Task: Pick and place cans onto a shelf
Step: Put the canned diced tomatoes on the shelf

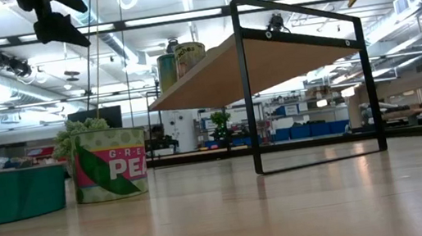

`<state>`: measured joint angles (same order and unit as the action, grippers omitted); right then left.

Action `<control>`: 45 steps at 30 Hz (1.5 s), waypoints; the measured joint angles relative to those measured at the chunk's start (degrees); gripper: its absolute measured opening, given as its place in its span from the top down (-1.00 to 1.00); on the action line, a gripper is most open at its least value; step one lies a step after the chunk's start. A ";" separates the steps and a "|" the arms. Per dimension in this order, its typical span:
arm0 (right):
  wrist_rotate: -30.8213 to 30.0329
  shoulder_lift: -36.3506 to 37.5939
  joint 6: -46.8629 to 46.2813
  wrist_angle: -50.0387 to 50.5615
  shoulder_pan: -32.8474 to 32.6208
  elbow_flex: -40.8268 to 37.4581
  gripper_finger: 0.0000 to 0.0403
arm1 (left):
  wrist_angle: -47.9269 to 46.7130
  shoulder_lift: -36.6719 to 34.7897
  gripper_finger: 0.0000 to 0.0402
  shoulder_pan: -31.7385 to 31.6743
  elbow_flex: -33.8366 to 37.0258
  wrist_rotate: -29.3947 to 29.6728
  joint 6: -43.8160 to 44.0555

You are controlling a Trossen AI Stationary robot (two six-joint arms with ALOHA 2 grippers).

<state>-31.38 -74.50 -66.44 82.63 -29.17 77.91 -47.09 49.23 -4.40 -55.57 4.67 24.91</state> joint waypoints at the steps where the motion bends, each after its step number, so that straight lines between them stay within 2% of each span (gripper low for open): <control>1: 0.16 0.58 -2.36 -0.87 -1.17 -1.79 -0.73 | 0.02 0.00 -0.88 0.19 0.00 0.02 0.00; 8: 2.67 2.47 -13.99 -3.61 -6.94 -10.64 -0.73 | 2.48 0.00 -0.88 0.81 0.00 0.61 0.02; 22: 8.57 2.45 -20.92 -7.58 -11.88 -16.35 -0.73 | 3.64 0.79 -0.88 0.78 0.02 0.63 -0.53; 33: 12.78 2.47 -27.40 -14.89 -15.67 -22.01 -0.73 | 3.77 1.83 -0.88 0.78 0.04 0.61 -0.66; 45: 16.54 2.00 -25.01 -23.35 -17.84 -22.35 -0.74 | 4.04 2.27 -0.88 0.78 0.04 0.61 -4.17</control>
<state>-14.84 -72.51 -91.45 59.28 -47.00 55.56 -43.05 51.51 -3.62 -55.53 5.28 20.74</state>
